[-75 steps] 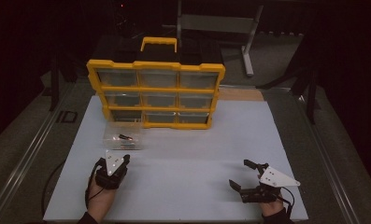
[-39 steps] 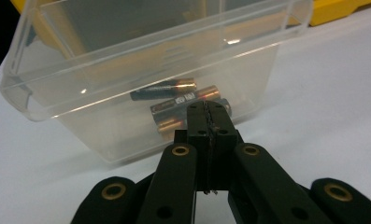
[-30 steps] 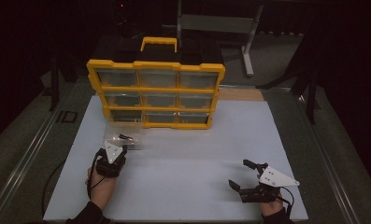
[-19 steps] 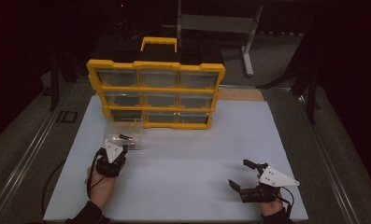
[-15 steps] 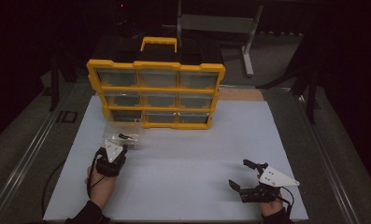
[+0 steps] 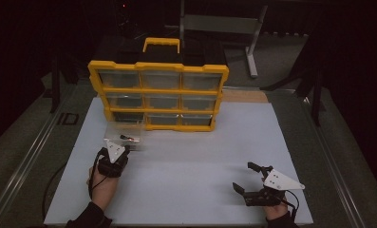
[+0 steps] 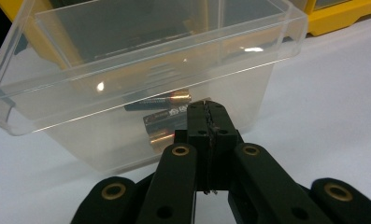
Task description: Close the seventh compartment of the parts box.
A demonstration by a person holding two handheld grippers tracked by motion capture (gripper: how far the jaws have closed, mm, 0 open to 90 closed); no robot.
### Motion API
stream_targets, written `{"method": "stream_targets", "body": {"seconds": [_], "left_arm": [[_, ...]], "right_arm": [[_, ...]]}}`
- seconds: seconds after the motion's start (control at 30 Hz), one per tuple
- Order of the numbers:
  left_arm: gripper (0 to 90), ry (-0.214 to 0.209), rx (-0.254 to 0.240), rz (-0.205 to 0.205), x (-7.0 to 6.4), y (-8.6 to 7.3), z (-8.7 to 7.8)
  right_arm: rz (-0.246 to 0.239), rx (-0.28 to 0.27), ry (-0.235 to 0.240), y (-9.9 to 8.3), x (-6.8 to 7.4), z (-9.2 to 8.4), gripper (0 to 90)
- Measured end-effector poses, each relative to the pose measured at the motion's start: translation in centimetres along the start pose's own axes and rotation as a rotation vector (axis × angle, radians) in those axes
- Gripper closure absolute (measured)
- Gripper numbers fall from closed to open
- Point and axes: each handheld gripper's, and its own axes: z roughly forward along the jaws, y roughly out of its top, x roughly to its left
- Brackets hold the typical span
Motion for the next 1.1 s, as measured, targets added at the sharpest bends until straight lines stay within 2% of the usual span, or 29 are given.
{"method": "stream_targets", "body": {"seconds": [0.27,1.1], "left_arm": [[88.6,-0.011,-0.001,0.004,0.1,0.11,0.07],[88.5,-0.005,0.008,0.024,0.1,0.79,0.74]], "right_arm": [[0.0,-0.001,0.0,0.01,0.01,-0.01,8.9],[0.002,-0.02,-0.027,0.03,-0.12,-0.25,8.9]]}}
